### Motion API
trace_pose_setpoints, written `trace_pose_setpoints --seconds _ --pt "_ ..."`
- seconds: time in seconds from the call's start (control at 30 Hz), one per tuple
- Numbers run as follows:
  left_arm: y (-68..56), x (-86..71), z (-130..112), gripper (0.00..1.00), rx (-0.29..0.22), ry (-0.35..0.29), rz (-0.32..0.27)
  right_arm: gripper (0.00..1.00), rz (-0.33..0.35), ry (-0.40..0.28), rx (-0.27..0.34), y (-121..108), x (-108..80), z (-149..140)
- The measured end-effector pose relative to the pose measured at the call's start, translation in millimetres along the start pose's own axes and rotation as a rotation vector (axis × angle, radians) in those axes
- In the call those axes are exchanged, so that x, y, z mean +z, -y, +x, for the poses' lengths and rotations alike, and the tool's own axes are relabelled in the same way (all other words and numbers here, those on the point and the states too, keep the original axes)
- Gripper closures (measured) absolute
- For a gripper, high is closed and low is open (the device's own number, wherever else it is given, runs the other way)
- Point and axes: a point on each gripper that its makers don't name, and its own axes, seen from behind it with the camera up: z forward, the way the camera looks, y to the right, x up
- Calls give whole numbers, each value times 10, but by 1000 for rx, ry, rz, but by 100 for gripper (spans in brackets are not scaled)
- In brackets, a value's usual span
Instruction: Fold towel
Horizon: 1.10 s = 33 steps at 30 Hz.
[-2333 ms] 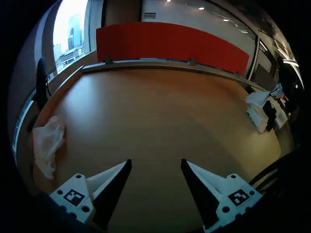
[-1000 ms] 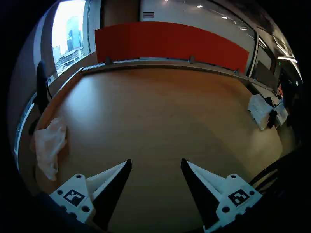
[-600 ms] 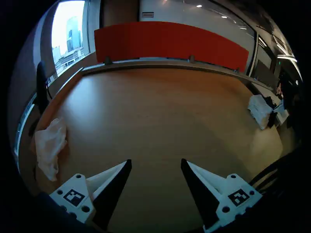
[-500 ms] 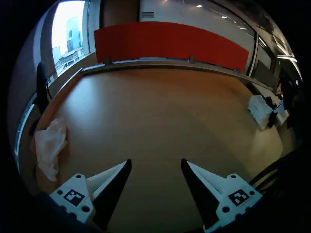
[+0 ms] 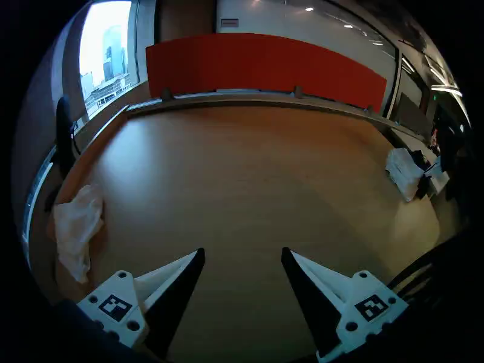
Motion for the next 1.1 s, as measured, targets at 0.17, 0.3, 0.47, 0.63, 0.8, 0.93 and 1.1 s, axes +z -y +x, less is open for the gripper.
trace_pose_setpoints --seconds 0.17,0.3,0.47,0.63,0.8,0.93,1.1 --pt "-3 -1 3 6 1 0 0 96 -5 2 -4 -18 -2 10" --pt "1 -1 -4 6 -1 0 0 96 -6 1 -3 -22 -4 21" --pt "6 2 -4 6 -1 1 0 96 -11 0 -3 -30 3 30" --pt "8 3 5 6 2 1 -1 96 -17 1 2 -47 12 30" --pt "4 9 15 6 2 2 -2 96 -21 1 7 -55 13 30" --pt "10 15 25 6 4 2 -1 94 -27 3 5 -59 12 30" --pt "28 12 30 6 0 -1 1 80 -43 4 17 -85 5 31"
